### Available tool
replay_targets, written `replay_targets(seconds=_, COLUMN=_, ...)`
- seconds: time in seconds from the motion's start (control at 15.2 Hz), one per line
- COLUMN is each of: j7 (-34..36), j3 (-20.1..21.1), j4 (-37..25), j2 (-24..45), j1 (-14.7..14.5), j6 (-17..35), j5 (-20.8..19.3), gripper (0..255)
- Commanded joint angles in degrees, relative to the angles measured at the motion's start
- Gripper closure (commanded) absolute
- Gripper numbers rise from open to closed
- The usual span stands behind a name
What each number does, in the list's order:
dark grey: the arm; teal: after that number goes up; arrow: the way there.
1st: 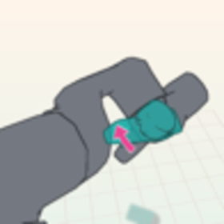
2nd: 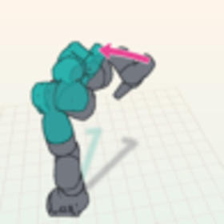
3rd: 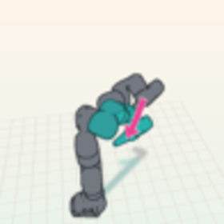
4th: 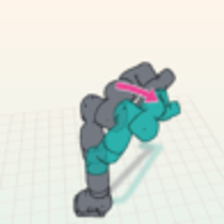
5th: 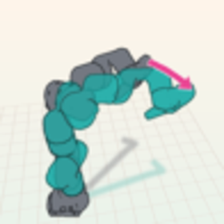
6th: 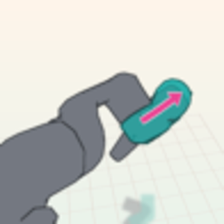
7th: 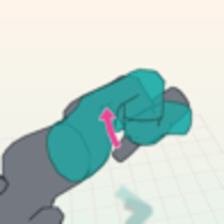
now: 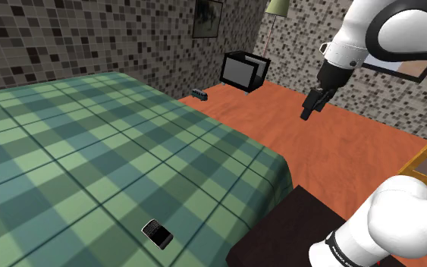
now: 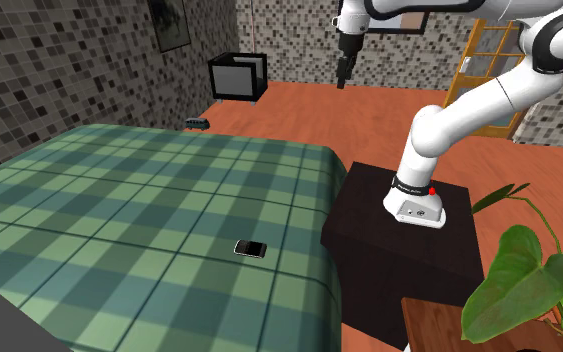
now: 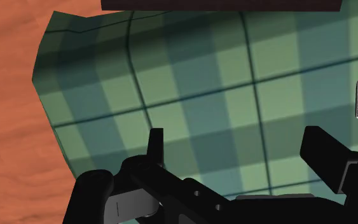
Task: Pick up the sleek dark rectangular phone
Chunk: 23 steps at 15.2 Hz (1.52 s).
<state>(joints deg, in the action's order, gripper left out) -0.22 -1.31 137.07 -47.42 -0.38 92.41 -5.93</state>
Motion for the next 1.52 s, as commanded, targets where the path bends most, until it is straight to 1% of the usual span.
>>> replay_targets(seconds=0.0, j7=0.0, j3=0.0, j4=0.0, j2=0.0, j1=0.0, j6=0.0, j5=0.0, gripper=0)
replay_targets(seconds=0.4, j7=3.3, j3=4.0, j4=5.5, j2=4.3, j1=-2.8, j6=9.4, j5=2.8, gripper=0)
replay_targets(seconds=0.73, j7=5.9, j3=7.4, j4=8.4, j2=9.9, j1=-5.2, j6=17.6, j5=4.7, gripper=0)
replay_targets(seconds=1.12, j7=9.3, j3=11.8, j4=9.5, j2=19.0, j1=-7.5, j6=27.7, j5=6.2, gripper=0)
replay_targets(seconds=1.45, j7=12.5, j3=15.6, j4=8.6, j2=28.1, j1=-8.9, j6=35.6, j5=6.0, gripper=0)
